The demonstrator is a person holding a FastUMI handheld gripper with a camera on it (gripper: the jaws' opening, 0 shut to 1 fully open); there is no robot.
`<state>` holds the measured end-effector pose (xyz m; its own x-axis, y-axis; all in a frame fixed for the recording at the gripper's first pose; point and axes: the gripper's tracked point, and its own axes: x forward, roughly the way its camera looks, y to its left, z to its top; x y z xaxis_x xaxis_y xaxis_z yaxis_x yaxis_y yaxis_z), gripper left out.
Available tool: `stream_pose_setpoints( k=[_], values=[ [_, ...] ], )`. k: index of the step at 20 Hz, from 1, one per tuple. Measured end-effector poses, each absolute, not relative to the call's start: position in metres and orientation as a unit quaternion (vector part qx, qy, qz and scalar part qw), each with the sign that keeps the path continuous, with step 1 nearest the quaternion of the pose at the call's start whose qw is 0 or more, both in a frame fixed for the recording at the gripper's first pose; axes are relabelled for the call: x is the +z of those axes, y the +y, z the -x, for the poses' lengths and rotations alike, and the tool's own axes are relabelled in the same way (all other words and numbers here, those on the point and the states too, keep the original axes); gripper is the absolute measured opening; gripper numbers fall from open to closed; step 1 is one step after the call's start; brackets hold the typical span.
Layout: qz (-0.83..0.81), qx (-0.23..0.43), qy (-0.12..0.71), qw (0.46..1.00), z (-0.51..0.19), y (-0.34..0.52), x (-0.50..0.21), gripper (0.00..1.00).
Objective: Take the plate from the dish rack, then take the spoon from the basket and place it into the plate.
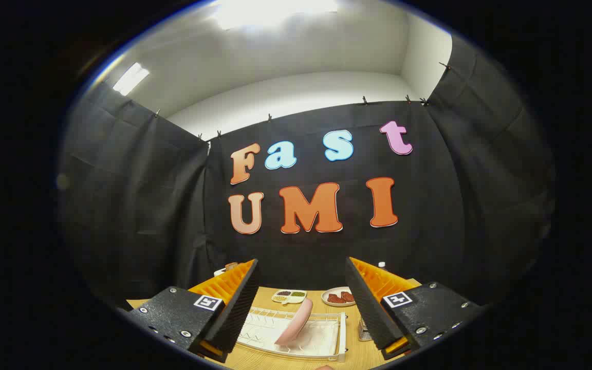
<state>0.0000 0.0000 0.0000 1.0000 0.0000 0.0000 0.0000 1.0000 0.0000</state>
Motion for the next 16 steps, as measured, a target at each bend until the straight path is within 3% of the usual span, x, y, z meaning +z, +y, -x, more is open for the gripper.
stream_pose_setpoints(
  k=[16],
  values=[
    [-0.003, 0.002, 0.02, 1.0, -0.014, 0.0, -0.003, 0.98]
  ],
)
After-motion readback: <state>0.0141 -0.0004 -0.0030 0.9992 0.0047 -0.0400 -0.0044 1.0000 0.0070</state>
